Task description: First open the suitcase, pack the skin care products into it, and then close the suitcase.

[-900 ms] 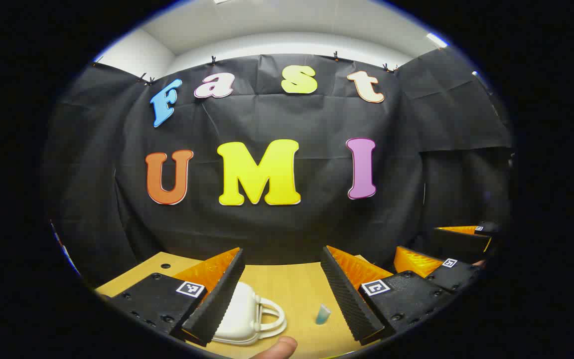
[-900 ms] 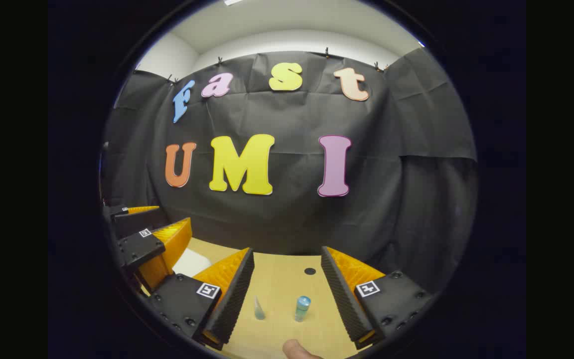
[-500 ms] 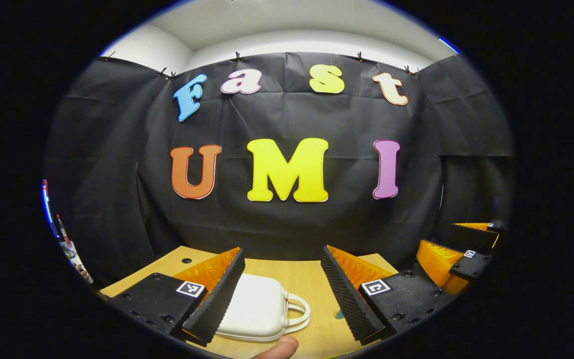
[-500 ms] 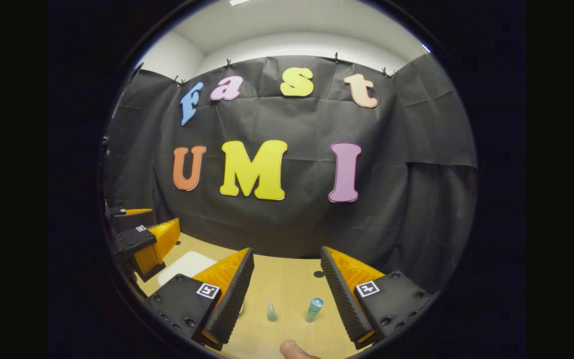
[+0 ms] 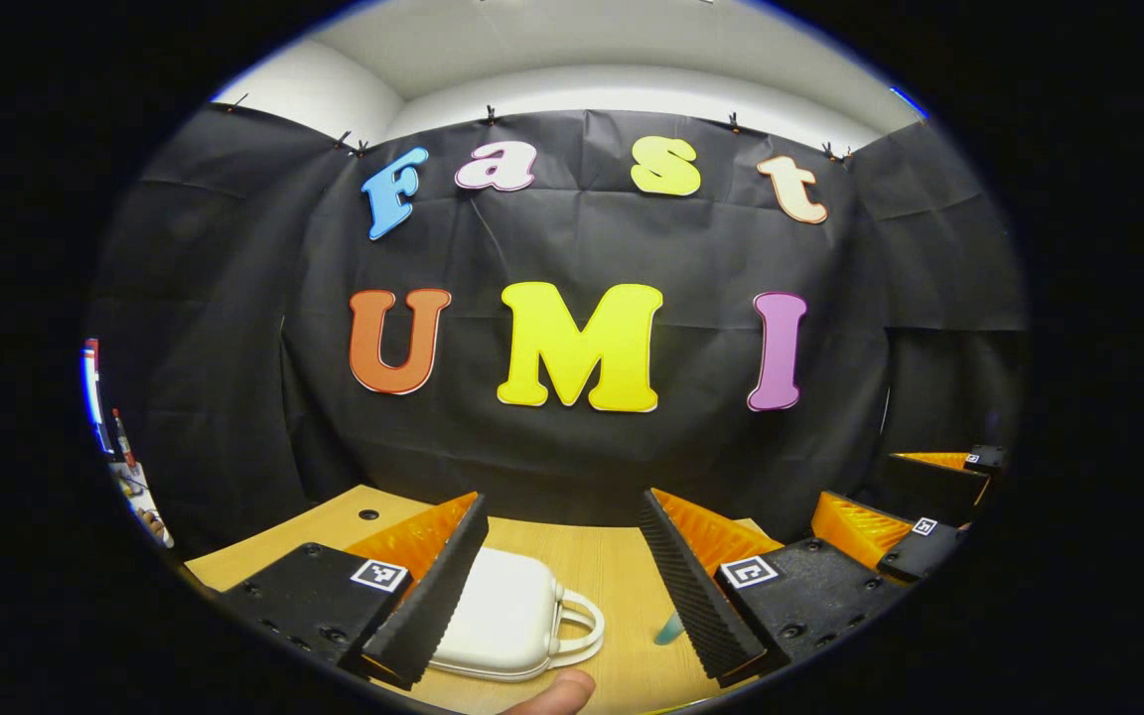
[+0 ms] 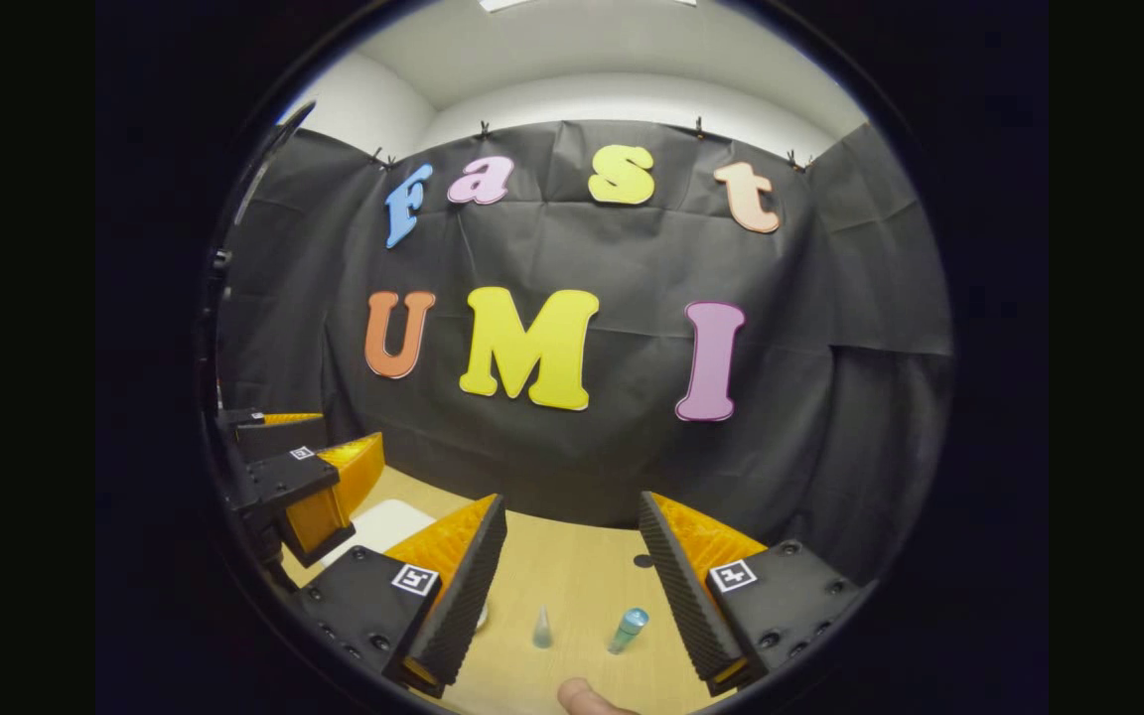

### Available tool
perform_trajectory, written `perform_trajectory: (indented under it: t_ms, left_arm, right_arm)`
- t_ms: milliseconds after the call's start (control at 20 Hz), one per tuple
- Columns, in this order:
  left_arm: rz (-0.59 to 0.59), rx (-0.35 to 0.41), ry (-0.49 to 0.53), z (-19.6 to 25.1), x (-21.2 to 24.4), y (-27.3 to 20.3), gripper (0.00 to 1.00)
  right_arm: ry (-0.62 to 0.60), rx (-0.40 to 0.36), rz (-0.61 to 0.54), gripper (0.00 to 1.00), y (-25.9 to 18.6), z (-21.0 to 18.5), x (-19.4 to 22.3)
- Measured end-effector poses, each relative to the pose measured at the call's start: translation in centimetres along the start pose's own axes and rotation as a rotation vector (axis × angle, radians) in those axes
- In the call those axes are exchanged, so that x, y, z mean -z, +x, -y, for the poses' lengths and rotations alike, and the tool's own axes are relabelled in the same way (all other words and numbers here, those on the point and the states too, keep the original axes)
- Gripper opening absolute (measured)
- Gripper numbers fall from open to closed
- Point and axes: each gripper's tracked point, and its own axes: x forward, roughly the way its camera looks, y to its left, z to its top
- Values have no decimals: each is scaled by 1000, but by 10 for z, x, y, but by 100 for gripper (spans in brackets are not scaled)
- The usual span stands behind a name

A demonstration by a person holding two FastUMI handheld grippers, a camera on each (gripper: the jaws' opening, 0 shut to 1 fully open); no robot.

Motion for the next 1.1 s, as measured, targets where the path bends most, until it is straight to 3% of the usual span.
perform_trajectory:
  t_ms: [300, 1100]
  left_arm:
    - [11, -22, 7, -1, -5, 4, 98]
    - [12, 24, 14, 21, 0, 6, 98]
  right_arm:
    - [-1, -9, 20, 80, 5, 4, -7]
    - [8, 12, -5, 80, 8, 18, 5]
